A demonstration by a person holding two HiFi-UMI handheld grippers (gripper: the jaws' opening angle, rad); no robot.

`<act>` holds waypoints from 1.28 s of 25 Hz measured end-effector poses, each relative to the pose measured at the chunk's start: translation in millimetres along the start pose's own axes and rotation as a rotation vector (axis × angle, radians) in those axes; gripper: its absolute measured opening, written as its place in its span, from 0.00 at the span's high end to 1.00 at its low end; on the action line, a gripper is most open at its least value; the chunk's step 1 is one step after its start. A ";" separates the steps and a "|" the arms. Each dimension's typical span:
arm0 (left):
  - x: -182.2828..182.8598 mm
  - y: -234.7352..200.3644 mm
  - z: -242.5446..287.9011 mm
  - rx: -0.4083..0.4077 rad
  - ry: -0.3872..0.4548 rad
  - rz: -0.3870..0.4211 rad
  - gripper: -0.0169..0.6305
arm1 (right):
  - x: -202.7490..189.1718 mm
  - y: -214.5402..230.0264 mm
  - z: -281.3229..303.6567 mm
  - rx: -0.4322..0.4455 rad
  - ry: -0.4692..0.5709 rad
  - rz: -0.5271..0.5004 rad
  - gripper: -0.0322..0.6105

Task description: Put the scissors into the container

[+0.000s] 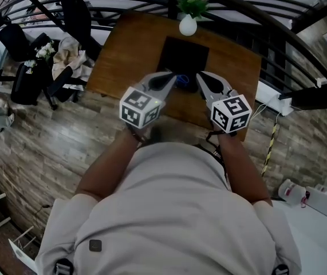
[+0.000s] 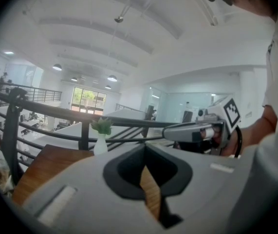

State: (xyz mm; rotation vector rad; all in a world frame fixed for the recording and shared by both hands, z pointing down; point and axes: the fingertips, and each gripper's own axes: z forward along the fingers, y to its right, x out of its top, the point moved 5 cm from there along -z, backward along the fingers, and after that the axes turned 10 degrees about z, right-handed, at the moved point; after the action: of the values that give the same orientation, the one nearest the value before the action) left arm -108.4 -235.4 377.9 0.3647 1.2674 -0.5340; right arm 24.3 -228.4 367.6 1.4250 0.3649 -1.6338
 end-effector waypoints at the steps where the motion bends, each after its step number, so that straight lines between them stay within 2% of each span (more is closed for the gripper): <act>1: -0.1 8.8 1.8 0.002 0.000 -0.001 0.97 | -2.6 2.6 -8.0 0.003 -0.001 0.001 0.94; 12: -3.6 90.2 8.8 0.066 0.000 0.009 0.97 | -34.0 15.8 -83.7 0.075 -0.010 0.012 0.94; 20: -20.1 153.3 -8.0 0.137 -0.017 -0.022 0.97 | -68.0 11.1 -140.9 0.134 -0.046 0.000 0.94; 27: -37.5 200.9 -22.1 0.165 -0.039 -0.048 0.97 | -97.8 4.5 -177.8 0.176 -0.075 0.011 0.94; 32: -35.3 221.0 -32.7 0.164 -0.045 -0.029 0.97 | -102.5 -4.4 -194.8 0.189 -0.078 -0.015 0.94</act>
State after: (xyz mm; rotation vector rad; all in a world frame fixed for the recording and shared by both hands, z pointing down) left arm -16.6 -29.5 396.1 0.4696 1.1907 -0.6703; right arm 135.5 -41.5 401.8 1.4940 0.1804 -1.7683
